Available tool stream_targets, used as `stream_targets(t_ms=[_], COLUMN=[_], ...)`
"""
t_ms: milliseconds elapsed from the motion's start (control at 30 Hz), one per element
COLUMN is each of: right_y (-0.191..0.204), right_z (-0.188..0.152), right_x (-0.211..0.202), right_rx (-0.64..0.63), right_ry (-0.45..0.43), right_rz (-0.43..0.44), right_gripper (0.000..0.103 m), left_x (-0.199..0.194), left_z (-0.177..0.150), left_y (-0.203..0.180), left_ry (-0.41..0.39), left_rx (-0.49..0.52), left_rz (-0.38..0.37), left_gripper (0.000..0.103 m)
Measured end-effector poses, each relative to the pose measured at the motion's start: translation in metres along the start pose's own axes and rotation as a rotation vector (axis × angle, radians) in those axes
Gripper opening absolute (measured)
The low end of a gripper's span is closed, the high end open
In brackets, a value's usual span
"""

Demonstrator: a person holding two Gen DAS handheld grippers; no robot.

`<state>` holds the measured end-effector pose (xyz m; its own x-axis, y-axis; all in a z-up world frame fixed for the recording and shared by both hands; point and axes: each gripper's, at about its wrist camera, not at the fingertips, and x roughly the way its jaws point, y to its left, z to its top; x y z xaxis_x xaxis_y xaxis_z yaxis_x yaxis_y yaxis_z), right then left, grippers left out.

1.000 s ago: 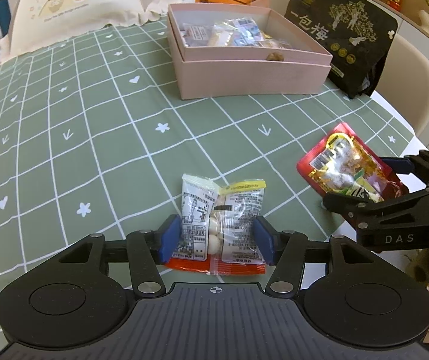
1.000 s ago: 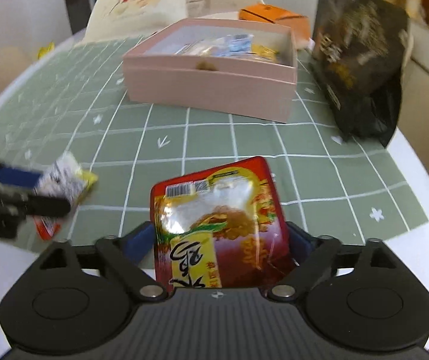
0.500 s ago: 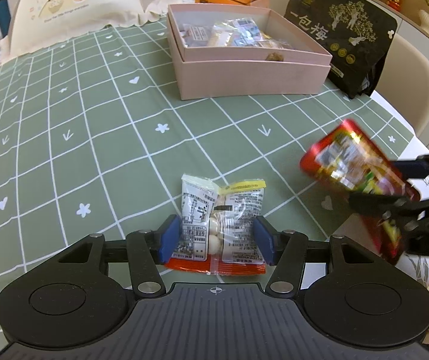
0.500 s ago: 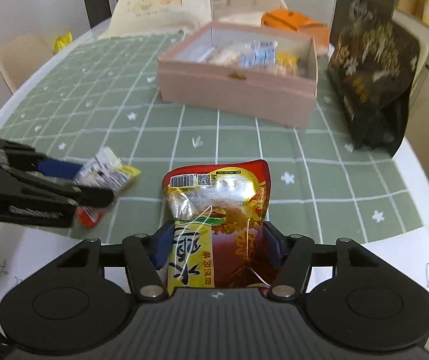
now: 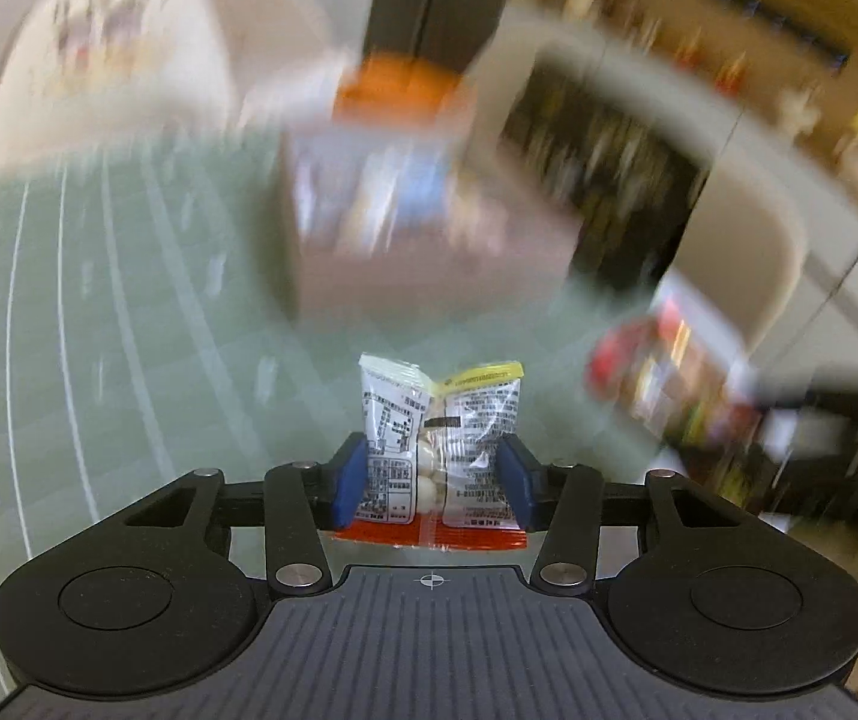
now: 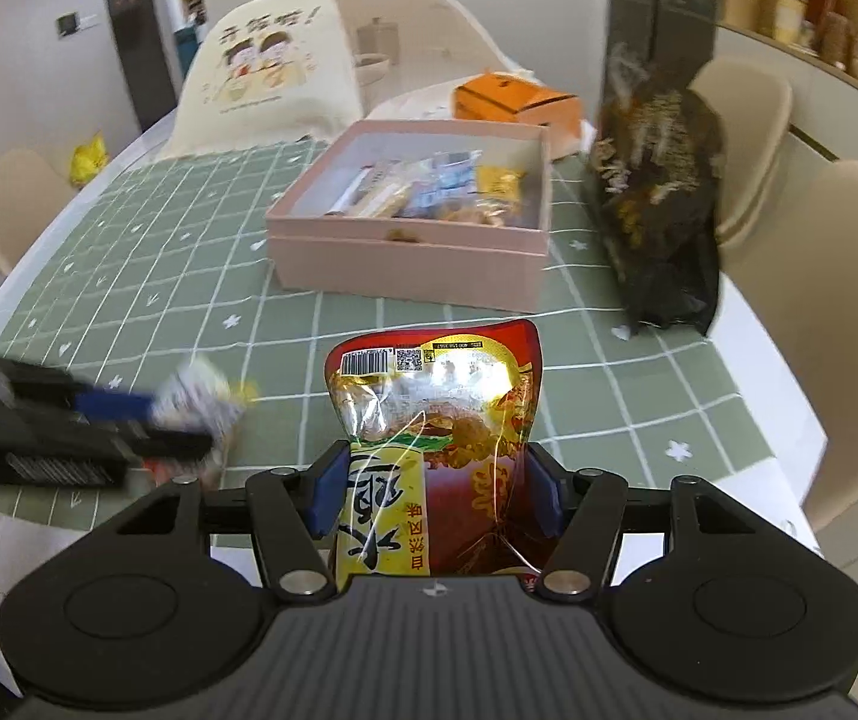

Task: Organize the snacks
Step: 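Drop the red bag into the pink box with right tool while left tool drops the candy packet in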

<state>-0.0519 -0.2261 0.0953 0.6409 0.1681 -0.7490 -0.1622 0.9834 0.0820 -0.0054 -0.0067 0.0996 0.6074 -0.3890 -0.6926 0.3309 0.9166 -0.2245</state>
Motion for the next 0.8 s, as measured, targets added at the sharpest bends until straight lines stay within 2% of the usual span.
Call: stream_targets(t_ms=[133,200,233,267,300,333,400,467,567,633,733,800], right_y=[-0.012,-0.013,-0.013,-0.012,-0.011,-0.009,-0.008,-0.011,-0.02,-0.023,-0.018,-0.008], right_z=[0.004,0.008,0.01,0.012,0.013,0.014,0.013,0.008,0.006,0.011,0.046,0.089], right_x=[-0.015,-0.02,-0.021,-0.022,-0.022,-0.022,-0.023,-0.024,-0.016,-0.014,-0.022,-0.024], right_rx=[0.065,0.079,0.081,0.082,0.082,0.079,0.069,0.07,0.096,0.099,0.07,0.031], right_ry=[-0.042,-0.068,-0.077,-0.083,-0.086,-0.087,-0.087,-0.078,-0.027,-0.032,-0.121,-0.187], right_rz=[0.005,0.001,-0.003,-0.01,-0.015,-0.018,-0.033,-0.046,-0.065,-0.078,-0.047,-0.019], right_gripper=[0.061,0.061,0.062,0.062,0.062,0.062,0.063,0.063,0.063,0.063,0.063,0.063], left_x=[-0.018,0.001,0.021,0.047,0.063,0.068,0.058,0.046,0.04,0.04,0.037,0.04], left_z=[0.087,0.127,0.144,0.158,0.163,0.162,0.151,0.129,0.082,0.047,0.006,-0.008], left_y=[-0.004,0.003,0.008,0.013,0.018,0.023,0.029,0.037,0.048,0.055,0.065,0.062], left_ry=[-0.228,-0.271,-0.23,-0.137,-0.093,-0.114,-0.188,-0.214,-0.139,-0.069,-0.011,0.012], left_rx=[-0.007,-0.054,-0.076,-0.088,-0.108,-0.122,-0.123,-0.137,-0.14,-0.16,-0.255,-0.276], left_rz=[-0.04,-0.1,-0.127,-0.121,-0.094,-0.076,-0.097,-0.108,-0.091,-0.077,-0.089,-0.097], left_gripper=[0.054,0.056,0.056,0.052,0.05,0.05,0.05,0.05,0.05,0.05,0.05,0.05])
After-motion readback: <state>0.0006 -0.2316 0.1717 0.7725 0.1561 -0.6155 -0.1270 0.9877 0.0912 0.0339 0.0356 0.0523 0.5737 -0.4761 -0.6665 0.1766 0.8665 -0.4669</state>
